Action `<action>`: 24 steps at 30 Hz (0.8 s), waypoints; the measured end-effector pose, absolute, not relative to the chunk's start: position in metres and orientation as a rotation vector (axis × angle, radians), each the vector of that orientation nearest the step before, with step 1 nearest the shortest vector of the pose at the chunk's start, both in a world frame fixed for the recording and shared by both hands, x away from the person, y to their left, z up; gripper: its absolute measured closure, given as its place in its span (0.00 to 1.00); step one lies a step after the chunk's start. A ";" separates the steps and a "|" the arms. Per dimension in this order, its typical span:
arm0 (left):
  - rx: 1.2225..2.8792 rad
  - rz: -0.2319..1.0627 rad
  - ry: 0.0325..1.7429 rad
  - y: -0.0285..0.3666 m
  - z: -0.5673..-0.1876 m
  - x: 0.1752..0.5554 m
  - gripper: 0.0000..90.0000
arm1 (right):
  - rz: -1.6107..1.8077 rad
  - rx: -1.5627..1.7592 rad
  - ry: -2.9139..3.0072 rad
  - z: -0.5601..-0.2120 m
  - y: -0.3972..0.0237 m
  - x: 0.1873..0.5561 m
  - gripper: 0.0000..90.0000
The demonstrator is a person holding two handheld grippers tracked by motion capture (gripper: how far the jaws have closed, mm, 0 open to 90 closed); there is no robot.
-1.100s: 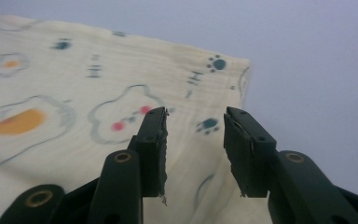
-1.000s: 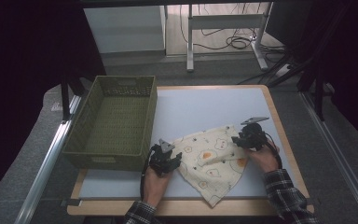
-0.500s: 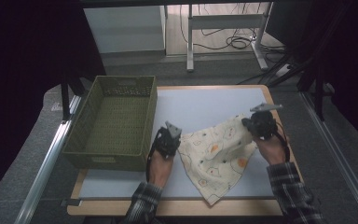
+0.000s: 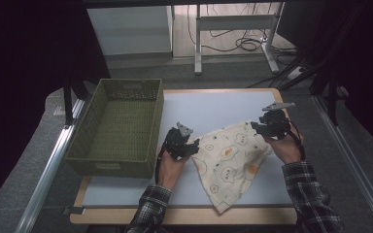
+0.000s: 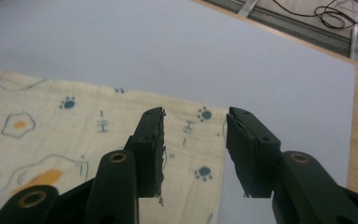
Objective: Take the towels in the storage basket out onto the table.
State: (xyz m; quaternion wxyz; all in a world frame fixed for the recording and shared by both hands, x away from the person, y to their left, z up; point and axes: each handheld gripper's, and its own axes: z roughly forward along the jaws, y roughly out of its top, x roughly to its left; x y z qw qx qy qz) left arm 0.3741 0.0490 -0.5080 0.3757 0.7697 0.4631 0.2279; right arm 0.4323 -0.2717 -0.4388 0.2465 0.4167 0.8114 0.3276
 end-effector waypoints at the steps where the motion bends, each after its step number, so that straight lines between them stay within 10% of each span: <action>1: 1.973 0.571 1.192 0.050 -0.511 0.374 0.40 | 0.894 1.144 2.214 -0.441 -0.275 0.431 0.63; 17: 2.050 0.524 1.210 0.042 -0.536 0.370 0.40 | 0.953 1.294 2.227 -0.485 -0.289 0.448 0.62; 24: 2.034 0.459 1.192 0.040 -0.539 0.370 0.70 | 0.846 1.355 2.259 -0.512 -0.284 0.454 0.69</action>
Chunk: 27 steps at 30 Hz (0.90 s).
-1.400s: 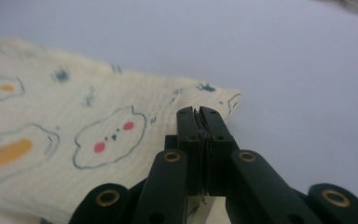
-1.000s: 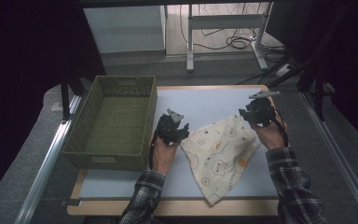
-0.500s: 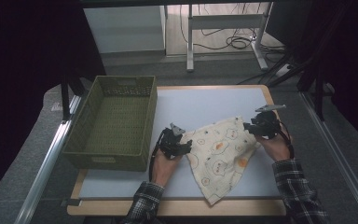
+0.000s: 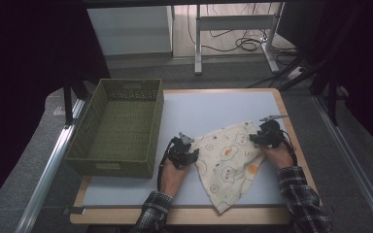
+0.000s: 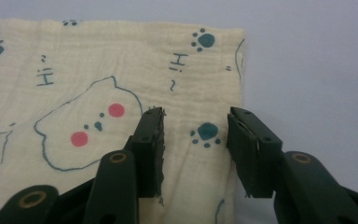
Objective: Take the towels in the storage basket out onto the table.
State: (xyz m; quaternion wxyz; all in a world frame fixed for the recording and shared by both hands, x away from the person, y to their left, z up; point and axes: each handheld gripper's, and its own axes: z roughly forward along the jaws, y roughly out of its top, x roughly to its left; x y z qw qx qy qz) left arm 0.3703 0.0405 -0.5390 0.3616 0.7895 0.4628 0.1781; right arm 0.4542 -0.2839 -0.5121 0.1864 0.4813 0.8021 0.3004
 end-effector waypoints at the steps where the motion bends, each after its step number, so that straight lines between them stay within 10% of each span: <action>1: 2.037 0.447 1.180 0.039 -0.539 0.371 0.78 | 0.827 1.362 2.248 -0.511 -0.284 0.453 0.81; 3: 2.067 0.453 1.145 0.038 -0.538 0.372 0.98 | 0.811 1.352 2.261 -0.510 -0.284 0.449 0.99; 13: 1.987 0.787 1.187 0.055 -0.468 0.411 0.96 | 0.934 1.195 2.171 -0.448 -0.271 0.433 1.00; 16: 1.984 0.780 1.316 0.053 -0.458 0.440 0.56 | 0.927 1.213 2.134 -0.444 -0.259 0.460 0.86; 18: 1.976 0.786 1.282 0.048 -0.455 0.436 0.46 | 0.895 1.228 2.158 -0.451 -0.257 0.469 0.73; 27: 2.025 0.509 1.124 0.041 -0.481 0.390 0.33 | 0.906 1.205 2.247 -0.466 -0.285 0.430 0.69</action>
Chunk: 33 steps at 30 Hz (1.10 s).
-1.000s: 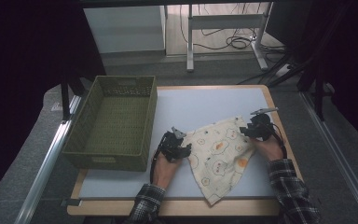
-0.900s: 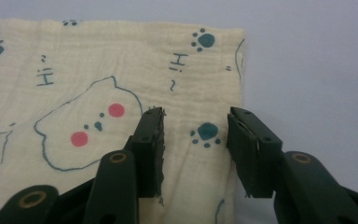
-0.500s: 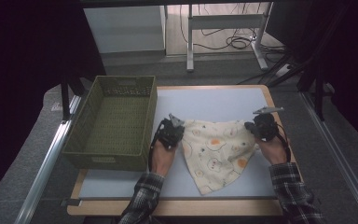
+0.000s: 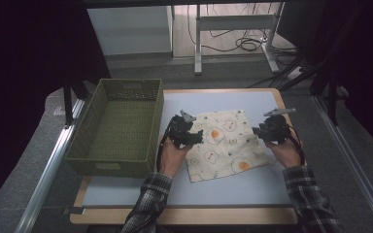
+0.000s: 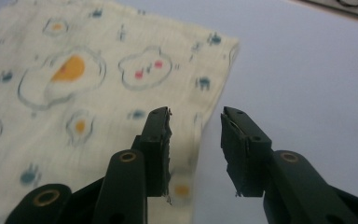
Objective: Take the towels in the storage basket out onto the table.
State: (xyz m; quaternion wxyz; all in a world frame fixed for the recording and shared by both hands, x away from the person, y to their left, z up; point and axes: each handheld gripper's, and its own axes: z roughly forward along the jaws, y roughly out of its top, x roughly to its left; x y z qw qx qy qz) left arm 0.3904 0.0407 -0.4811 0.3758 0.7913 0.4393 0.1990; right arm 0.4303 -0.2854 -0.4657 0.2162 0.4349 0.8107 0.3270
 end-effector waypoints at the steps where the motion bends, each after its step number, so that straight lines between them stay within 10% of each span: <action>1: 2.042 0.489 1.106 0.041 -0.484 0.385 0.33 | 0.902 1.207 2.258 -0.469 -0.289 0.425 0.69; 19: 2.124 0.296 0.941 0.058 -0.539 0.298 0.49 | 0.931 1.229 2.336 -0.512 -0.321 0.357 0.70; 23: 2.141 0.341 0.922 0.058 -0.540 0.293 0.54 | 0.916 1.220 2.330 -0.515 -0.316 0.354 0.91; 30: 2.145 0.415 0.879 0.054 -0.542 0.287 0.96 | 0.899 1.189 2.351 -0.512 -0.309 0.342 0.98; 33: 2.137 0.375 0.878 0.059 -0.540 0.288 0.99 | 0.912 1.184 2.362 -0.508 -0.308 0.332 0.98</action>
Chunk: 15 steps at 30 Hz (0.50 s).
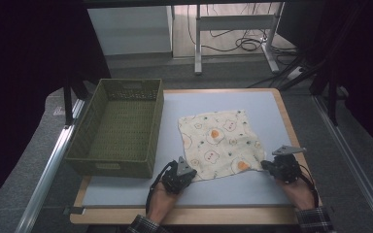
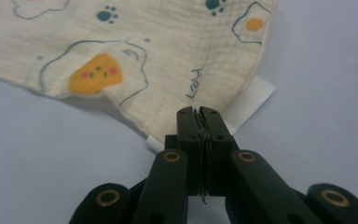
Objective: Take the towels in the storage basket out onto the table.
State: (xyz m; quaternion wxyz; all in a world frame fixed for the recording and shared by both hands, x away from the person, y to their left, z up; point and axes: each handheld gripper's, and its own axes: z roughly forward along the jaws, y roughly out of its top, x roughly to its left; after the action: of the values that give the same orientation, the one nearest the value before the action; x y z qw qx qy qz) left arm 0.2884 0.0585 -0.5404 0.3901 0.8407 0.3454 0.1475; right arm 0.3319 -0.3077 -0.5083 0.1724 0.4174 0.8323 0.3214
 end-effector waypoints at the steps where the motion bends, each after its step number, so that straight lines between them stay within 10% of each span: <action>1: 2.132 0.368 0.879 0.061 -0.539 0.289 1.00 | 0.920 1.180 2.362 -0.506 -0.308 0.328 0.98; 15: 2.149 0.259 0.862 0.088 -0.531 0.256 1.00 | 1.009 1.138 2.400 -0.504 -0.309 0.262 0.98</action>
State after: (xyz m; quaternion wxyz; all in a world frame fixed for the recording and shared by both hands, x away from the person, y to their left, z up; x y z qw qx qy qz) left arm 0.2555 0.0876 -0.5310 0.3948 0.8475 0.3398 0.1023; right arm 0.2618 -0.3089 -0.5036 0.1492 0.3961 0.8352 0.3512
